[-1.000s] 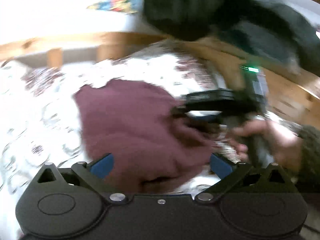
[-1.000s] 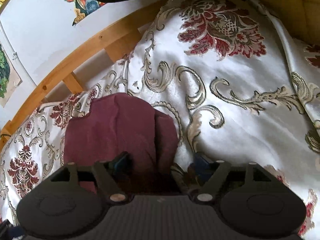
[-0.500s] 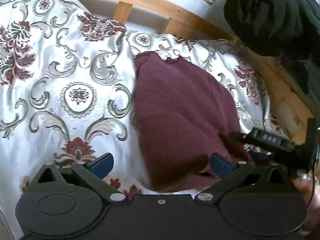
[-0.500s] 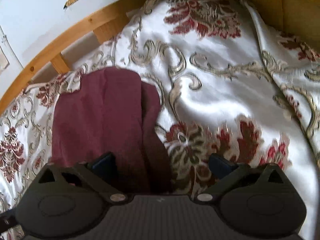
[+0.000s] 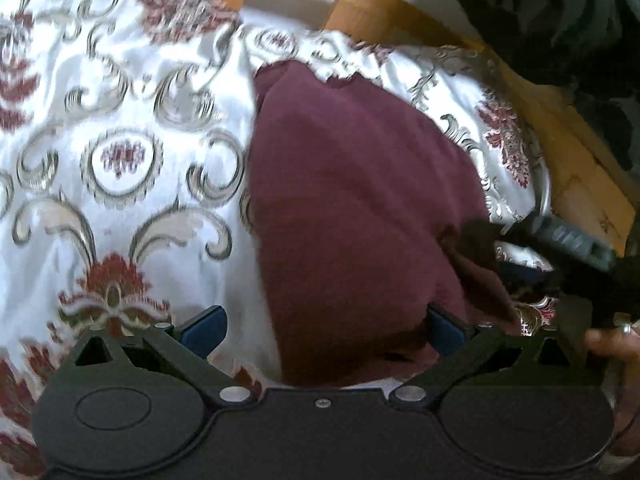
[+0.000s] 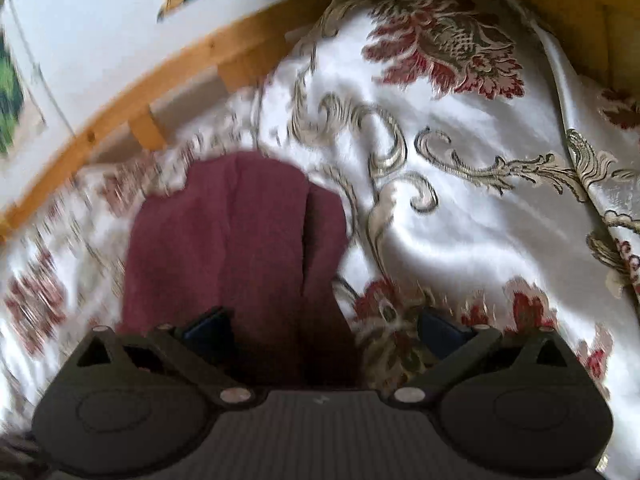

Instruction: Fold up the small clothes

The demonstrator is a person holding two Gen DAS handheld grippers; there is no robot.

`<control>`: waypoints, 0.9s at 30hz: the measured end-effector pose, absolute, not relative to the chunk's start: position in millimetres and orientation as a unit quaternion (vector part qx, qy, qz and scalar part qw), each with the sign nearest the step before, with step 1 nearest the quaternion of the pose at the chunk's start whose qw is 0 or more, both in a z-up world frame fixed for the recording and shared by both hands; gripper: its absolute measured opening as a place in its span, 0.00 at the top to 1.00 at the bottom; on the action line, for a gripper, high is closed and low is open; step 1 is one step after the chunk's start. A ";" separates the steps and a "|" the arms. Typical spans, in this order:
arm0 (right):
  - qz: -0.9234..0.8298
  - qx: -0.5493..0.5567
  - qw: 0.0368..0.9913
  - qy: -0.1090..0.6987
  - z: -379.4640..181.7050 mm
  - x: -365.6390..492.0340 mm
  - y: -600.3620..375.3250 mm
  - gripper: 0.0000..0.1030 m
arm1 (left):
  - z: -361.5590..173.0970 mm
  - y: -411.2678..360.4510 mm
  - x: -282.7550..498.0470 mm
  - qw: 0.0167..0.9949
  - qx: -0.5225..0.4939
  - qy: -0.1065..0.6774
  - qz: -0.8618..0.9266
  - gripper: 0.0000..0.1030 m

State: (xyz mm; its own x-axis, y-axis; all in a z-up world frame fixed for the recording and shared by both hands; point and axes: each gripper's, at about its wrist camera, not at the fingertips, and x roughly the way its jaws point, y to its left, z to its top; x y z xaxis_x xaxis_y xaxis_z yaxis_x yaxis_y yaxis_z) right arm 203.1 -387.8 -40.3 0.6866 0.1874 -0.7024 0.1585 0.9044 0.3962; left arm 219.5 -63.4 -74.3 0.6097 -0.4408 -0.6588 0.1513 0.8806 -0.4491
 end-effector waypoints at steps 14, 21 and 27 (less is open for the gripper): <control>0.051 0.306 0.878 0.365 -65.6 227.9 -399.5 0.01 | -85.8 -59.1 219.7 0.869 -0.203 0.415 -0.175 0.00; 0.051 0.290 0.880 0.372 -65.8 225.6 -395.4 0.01 | -85.9 -58.8 219.8 0.870 -0.203 0.415 -0.174 0.00; 0.048 0.270 0.884 0.379 -66.9 225.9 -390.8 0.01 | -87.2 -59.5 218.8 0.871 -0.201 0.413 -0.174 0.00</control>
State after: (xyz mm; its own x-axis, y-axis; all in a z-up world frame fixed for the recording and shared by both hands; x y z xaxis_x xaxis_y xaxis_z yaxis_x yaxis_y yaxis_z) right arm 225.9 -390.8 -66.9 0.7087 0.2892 -0.6436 0.1192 0.8500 0.5132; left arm 218.8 -59.5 -87.2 0.5978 -0.4691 -0.6501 0.1372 0.8588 -0.4936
